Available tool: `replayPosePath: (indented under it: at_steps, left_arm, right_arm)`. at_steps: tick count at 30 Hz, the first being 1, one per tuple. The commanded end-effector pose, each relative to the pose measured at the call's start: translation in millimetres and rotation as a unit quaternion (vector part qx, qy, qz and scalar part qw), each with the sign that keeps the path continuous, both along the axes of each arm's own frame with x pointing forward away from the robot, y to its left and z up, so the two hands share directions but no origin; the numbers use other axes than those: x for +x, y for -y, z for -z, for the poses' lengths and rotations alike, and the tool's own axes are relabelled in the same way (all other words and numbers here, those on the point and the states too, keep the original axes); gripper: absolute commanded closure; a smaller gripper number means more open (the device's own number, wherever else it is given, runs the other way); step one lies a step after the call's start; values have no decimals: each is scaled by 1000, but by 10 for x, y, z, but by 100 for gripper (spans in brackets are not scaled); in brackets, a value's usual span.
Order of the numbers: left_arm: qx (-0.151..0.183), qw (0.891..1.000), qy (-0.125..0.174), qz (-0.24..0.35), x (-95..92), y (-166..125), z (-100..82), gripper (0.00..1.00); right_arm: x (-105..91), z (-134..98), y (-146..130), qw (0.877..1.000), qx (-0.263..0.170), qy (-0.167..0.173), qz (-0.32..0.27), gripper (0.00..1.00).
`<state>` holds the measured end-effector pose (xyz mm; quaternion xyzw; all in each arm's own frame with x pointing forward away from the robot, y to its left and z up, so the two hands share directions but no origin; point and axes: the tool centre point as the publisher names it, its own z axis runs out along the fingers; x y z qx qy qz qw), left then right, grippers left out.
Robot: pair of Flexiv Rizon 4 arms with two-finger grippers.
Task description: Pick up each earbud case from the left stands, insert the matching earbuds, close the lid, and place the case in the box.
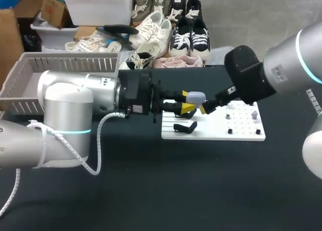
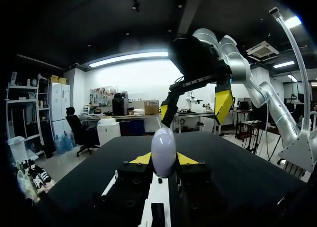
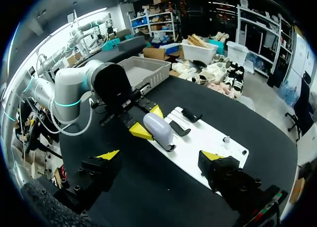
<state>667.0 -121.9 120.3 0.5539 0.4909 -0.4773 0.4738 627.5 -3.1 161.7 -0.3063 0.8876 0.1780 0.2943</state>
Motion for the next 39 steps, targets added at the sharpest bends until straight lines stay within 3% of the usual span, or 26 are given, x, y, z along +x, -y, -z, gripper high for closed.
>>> replayPosePath:
  at_steps: [1, 39]
  left_arm:
    - [0, 1000, 1, -3, -13, 3, 1, 100]
    - [0, 1000, 1, -3, -13, 3, 1, 100]
  right_arm:
    - [91, 38, -82, 1000, -6, -3, 3, 0]
    - [413, 206, -26, 999, -21, -5, 39, 0]
